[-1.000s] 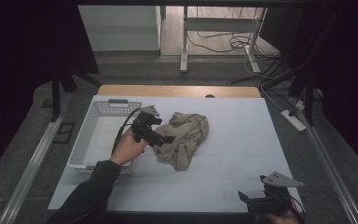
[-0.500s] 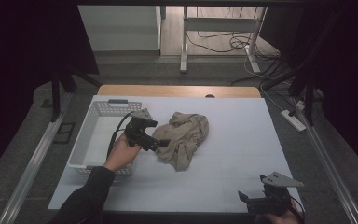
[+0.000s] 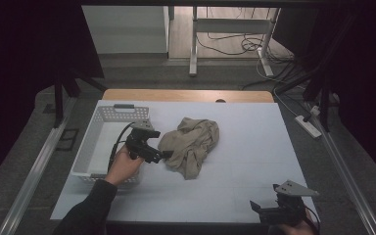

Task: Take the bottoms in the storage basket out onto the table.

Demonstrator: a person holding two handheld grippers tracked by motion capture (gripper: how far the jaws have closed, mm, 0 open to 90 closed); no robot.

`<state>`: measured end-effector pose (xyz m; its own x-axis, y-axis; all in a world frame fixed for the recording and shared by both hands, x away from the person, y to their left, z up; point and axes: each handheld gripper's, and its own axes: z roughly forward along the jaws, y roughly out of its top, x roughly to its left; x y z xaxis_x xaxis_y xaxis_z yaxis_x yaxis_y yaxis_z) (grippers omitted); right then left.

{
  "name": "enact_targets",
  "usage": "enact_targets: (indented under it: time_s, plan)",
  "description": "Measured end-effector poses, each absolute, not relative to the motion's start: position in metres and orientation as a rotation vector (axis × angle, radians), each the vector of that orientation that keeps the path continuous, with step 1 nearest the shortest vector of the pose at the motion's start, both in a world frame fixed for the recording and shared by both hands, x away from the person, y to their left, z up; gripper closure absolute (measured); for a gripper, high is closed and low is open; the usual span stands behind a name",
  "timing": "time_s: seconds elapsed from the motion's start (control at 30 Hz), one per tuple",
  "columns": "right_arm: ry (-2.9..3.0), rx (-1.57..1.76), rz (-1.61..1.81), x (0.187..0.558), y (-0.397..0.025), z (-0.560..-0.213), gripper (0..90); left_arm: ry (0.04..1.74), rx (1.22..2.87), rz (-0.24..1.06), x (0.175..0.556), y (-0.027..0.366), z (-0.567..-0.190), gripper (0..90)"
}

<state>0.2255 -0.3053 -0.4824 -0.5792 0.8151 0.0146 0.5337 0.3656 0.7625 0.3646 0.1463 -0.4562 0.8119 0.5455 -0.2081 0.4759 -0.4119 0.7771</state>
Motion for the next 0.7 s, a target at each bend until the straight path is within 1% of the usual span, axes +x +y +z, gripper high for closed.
enact_targets:
  time_s: [0.4, 0.7]
  plan:
    - [2.263, 1.175, 1.064, 0.225, -0.305, -0.482, 0.0, 0.761, 2.064, 0.102, 0.355, 0.155, -0.457, 0.0]
    - [2.259, 1.178, 1.071, 0.225, -0.305, -0.482, 0.0, 0.777, 2.039, 0.122, 0.339, 0.167, -0.458, 0.0]
